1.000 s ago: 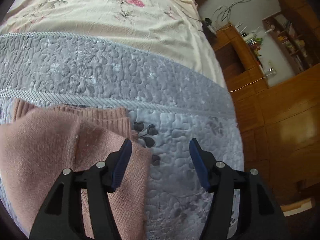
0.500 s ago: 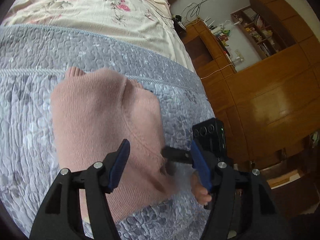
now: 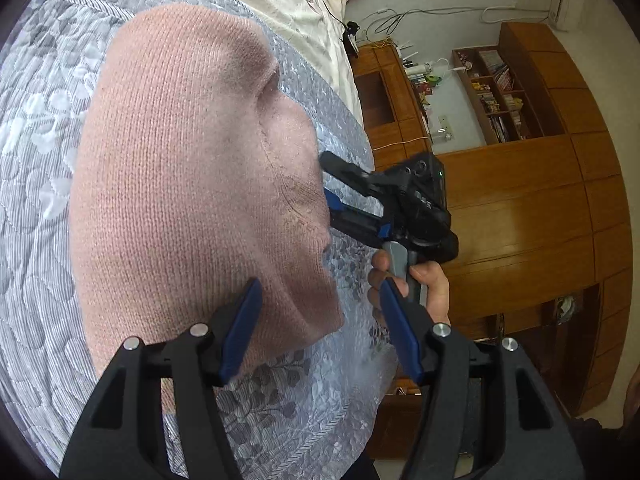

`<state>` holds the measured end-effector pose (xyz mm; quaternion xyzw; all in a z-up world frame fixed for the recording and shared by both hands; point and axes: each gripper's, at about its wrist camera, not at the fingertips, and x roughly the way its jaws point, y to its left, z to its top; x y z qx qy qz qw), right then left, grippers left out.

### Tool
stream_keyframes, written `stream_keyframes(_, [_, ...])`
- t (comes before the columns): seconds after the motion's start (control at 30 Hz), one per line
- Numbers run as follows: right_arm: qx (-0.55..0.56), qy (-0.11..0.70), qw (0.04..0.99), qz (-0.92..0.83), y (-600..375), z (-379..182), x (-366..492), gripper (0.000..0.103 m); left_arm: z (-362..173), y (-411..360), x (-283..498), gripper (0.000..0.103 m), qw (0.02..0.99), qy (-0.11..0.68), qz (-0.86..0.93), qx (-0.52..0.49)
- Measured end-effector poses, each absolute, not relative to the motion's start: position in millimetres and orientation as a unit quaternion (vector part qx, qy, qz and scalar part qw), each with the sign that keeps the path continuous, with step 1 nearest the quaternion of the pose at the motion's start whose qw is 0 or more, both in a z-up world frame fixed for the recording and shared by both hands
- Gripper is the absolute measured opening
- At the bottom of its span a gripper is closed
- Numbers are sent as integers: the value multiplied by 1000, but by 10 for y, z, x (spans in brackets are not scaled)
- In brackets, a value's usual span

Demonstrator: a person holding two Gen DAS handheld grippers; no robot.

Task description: Fold small clothes

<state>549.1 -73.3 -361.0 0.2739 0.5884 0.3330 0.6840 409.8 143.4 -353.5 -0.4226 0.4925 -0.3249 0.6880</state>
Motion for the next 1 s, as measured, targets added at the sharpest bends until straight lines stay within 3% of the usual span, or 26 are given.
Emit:
stream_keyframes(0.07, [256,567,706,339,-729,-3471,5439,17,-3571,1404,4075,55,683,492,-334,-425])
stream_keyframes(0.17, [287,505,729,362,-841,-3305,5465,15,-3768,1330,4056,52,671,513,-328,-423])
stream_keyframes(0.23, [286,539,728,314,-910,-3587,5592,15,-3991,1255,4050,38,667,545,-310,-402])
stream_keyframes(0.3, [297,566,704,309,-933,-3864,5653,15,-4076,1223,4040,34,655,560,-311,-401])
stream_keyframes(0.33, [301,563,702,317,-947,-3837,5653,17,-4018,1243,4036,34,653,556,-321,-402])
stream_keyframes(0.4, [313,556,697,327,-1069,-3722,5688,42,-3824,1351,4041,38,652,531,-348,-414])
stream_keyframes(0.47, [312,537,714,323,-1089,-3573,5829,53,-3591,1567,4116,43,671,496,-354,-422])
stream_keyframes(0.6, [315,551,709,309,-1001,-3601,6131,53,-3355,2069,4496,50,705,438,-324,-454])
stream_keyframes(0.63, [299,561,709,306,-940,-3621,6169,51,-3363,2136,4623,50,705,432,-322,-461])
stream_keyframes(0.7, [257,560,726,307,-825,-3590,6213,10,-3420,2184,4855,50,705,437,-318,-459])
stream_keyframes(0.77, [269,549,735,293,-916,-3638,6187,10,-3613,2134,5035,49,697,459,-312,-453])
stream_keyframes(0.8, [272,559,735,270,-1013,-3778,6166,10,-3776,2085,5101,39,697,483,-295,-441])
stream_keyframes(0.9, [294,565,728,252,-1186,-4021,6094,19,-4127,2057,5163,8,683,506,-267,-454])
stream_keyframes(0.97, [306,561,724,260,-1241,-3918,6039,34,-4131,2140,5145,14,676,497,-267,-474])
stream_keyframes(1.0, [311,556,724,265,-1272,-3827,5995,42,-4064,2183,5128,27,678,491,-270,-475])
